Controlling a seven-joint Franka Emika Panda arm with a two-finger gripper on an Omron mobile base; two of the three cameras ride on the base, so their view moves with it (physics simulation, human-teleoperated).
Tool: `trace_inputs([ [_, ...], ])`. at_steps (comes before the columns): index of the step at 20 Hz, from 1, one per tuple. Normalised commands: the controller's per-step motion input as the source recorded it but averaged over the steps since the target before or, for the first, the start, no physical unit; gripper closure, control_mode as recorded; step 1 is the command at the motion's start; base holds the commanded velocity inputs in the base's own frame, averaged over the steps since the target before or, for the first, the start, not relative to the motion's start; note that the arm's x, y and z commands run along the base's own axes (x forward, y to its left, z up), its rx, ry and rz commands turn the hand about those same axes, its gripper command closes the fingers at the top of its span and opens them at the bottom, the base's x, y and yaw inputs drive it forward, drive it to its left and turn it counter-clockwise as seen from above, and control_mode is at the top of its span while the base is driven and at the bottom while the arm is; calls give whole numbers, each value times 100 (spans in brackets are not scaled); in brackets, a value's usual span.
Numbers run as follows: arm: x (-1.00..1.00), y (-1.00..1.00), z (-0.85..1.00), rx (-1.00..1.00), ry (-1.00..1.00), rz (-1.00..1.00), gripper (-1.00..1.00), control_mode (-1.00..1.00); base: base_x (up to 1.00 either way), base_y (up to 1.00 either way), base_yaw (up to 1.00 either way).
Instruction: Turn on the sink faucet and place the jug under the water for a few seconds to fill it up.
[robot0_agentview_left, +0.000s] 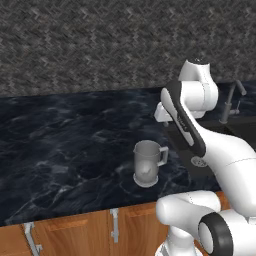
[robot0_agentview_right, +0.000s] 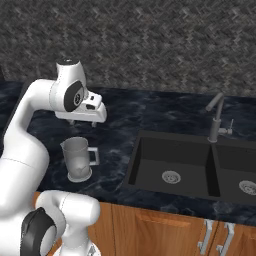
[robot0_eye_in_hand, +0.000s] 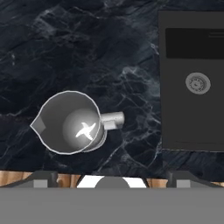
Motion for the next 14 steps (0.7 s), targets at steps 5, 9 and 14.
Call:
trace_inputs([
  [5,0,0,0,0,0,0,-100,100,-33,0,0],
  [9,0,0,0,0,0,0,-100,100,-32,-24,-1],
  [14,0,0,0,0,0,0,-100,100,-21,-56,-2],
])
